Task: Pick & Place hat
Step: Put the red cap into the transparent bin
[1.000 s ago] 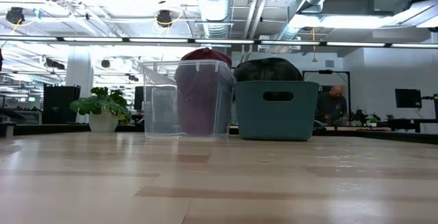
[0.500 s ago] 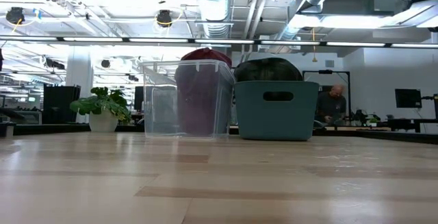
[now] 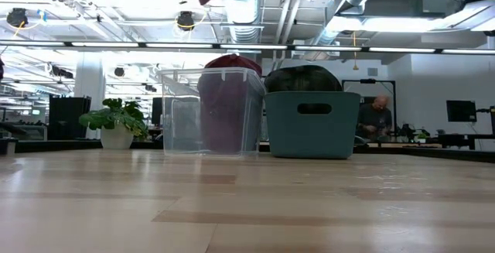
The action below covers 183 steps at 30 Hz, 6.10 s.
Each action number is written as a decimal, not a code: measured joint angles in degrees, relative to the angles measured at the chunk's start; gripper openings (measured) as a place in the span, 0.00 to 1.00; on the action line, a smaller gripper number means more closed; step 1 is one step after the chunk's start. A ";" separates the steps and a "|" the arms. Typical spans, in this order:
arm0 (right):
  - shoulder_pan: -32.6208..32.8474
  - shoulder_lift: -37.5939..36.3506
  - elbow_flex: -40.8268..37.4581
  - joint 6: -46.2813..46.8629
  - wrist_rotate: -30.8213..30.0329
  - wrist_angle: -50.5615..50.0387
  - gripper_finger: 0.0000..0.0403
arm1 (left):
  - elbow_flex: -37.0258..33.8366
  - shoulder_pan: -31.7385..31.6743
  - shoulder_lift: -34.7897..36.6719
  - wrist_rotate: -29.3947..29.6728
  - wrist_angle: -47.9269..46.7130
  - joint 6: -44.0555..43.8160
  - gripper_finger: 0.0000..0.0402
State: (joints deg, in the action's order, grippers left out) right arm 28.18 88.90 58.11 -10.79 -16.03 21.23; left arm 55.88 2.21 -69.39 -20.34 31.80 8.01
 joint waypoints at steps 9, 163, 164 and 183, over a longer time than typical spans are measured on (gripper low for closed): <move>0.34 -0.11 0.00 -2.34 -11.66 0.20 0.01 | 0.00 7.38 8.38 -0.60 -15.32 4.83 0.51; 0.62 -0.22 -0.02 -1.35 -23.59 -1.82 0.00 | 9.65 20.16 6.37 34.57 -29.18 13.14 0.51; 0.62 -0.25 0.00 -1.63 -24.28 -1.40 0.00 | 8.95 21.71 6.67 35.85 -30.02 13.63 0.51; 0.60 -5.42 0.00 -3.47 -27.31 0.13 0.00 | -0.37 39.48 -7.23 72.01 -21.00 24.81 0.51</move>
State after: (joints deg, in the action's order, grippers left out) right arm 28.77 83.49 58.11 -14.26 -43.34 21.35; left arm 55.51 41.69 -76.62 51.67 10.79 32.82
